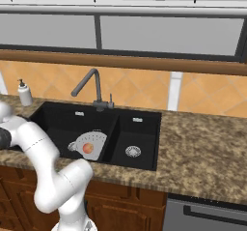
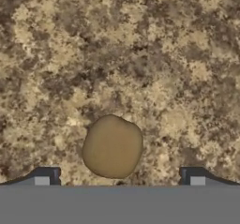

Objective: Put the colander in the sink, put the kiwi, peach in the colander, and turn on the sink faucet and pour water over the colander.

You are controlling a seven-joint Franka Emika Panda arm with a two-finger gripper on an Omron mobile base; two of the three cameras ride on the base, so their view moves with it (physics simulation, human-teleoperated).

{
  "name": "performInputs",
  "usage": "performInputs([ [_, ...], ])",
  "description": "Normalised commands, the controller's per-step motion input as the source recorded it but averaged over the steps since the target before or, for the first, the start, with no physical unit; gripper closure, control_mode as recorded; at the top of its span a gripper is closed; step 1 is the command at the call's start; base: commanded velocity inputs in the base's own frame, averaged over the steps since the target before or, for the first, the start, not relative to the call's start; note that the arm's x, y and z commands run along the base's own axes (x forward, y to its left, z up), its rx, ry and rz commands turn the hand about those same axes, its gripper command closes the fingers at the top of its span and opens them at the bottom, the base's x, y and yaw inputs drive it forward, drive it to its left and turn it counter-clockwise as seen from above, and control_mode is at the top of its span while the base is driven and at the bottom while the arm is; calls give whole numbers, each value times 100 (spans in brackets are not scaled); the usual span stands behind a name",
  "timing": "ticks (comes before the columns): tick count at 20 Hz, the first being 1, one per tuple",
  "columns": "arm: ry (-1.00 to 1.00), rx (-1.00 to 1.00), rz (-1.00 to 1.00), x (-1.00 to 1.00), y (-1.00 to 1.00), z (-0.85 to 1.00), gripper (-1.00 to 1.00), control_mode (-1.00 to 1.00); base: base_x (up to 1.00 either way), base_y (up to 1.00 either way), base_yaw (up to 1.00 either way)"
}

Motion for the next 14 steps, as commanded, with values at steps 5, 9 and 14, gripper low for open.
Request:
performInputs([
  [5,4,0,-1,25,0,-52,-100,-100,0,0,0],
  [9,5,0,0,0,0,-20,-100,-100,0,0,0],
  [14,5,0,0,0,0,-2,-100,-100,0,0,0],
])
